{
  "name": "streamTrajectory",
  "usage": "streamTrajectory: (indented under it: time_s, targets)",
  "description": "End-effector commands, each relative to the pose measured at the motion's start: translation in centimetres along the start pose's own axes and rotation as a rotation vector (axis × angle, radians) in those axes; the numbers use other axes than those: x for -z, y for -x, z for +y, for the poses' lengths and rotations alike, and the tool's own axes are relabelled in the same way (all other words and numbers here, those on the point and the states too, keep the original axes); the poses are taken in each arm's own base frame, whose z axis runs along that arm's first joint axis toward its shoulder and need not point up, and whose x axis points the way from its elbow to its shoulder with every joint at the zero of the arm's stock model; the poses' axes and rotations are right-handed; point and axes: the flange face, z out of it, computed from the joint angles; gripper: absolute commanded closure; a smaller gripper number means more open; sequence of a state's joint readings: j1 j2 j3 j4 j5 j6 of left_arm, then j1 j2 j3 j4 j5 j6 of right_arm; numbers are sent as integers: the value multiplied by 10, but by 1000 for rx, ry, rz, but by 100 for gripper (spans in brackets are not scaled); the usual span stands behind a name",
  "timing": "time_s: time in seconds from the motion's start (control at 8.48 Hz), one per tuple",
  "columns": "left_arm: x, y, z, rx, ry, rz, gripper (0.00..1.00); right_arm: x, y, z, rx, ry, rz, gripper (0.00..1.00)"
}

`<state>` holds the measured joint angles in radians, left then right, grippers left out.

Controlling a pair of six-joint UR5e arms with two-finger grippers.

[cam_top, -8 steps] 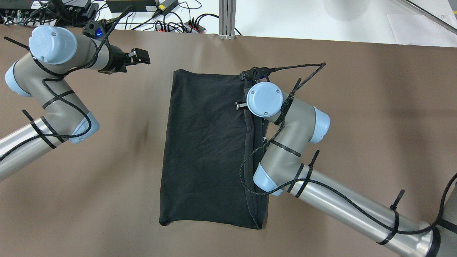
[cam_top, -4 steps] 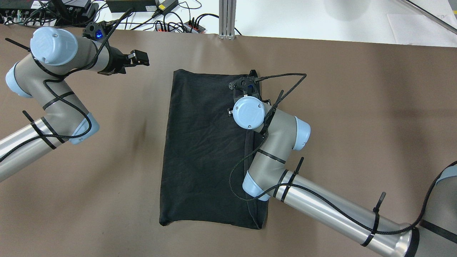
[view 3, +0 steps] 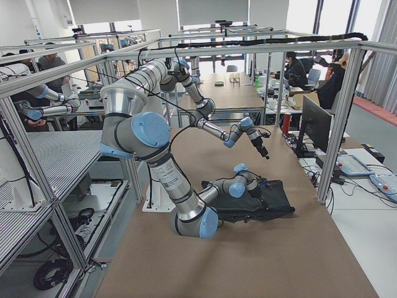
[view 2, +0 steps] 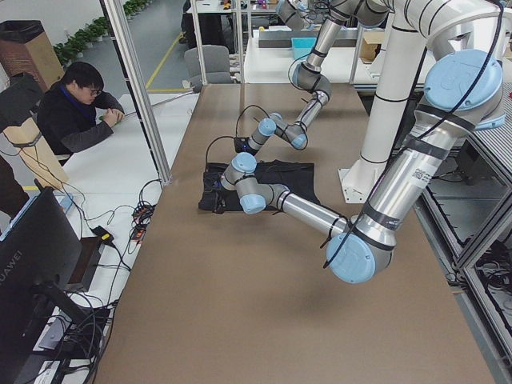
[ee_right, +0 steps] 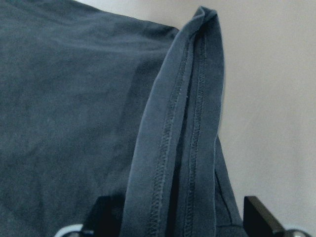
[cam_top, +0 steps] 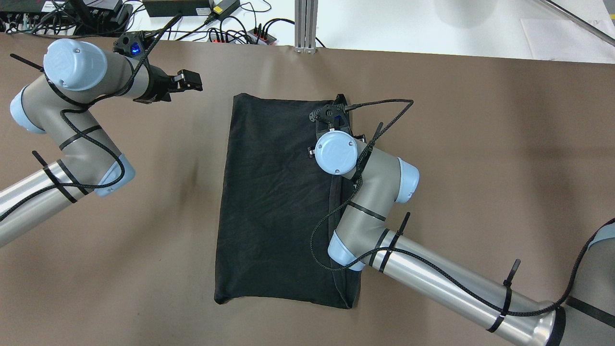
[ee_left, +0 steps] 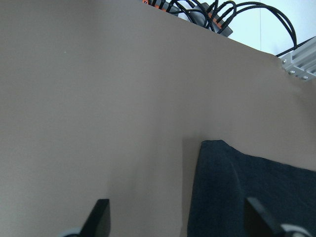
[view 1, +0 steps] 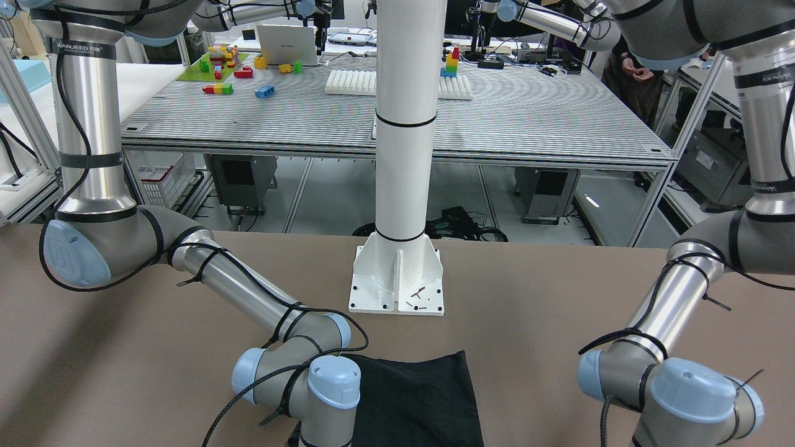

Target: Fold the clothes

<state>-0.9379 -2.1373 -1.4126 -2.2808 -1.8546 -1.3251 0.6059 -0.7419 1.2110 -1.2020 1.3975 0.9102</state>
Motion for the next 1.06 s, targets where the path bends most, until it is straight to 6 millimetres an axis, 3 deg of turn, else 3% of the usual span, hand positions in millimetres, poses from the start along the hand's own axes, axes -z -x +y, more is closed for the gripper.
streamTrajectory:
  time_s: [0.0, 0.12, 0.35, 0.47, 0.59, 0.71, 0.94]
  targets:
    - [2, -2, 1, 8, 0, 4, 5, -3, -8, 1, 9, 1, 4, 6]
    - [2, -2, 1, 11, -2, 5, 5, -3, -13, -4, 29, 0, 6, 6]
    - [3, 1, 2, 26, -2, 4, 5, -15, -50, 6, 47, 14, 34, 6]
    - [4, 2, 2, 28, -2, 4, 5, -14, -57, 8, 58, 16, 30, 6]
    - [3, 3, 2, 34, -15, -1, 5, -10, -65, 1, 75, 22, 16, 6]
    - [0, 1, 7, 40, -19, -3, 5, -7, -77, 6, 75, 38, -1, 6]
    - [0, 1, 8, 41, -28, -4, 5, 16, -108, 4, 45, 78, -81, 6]
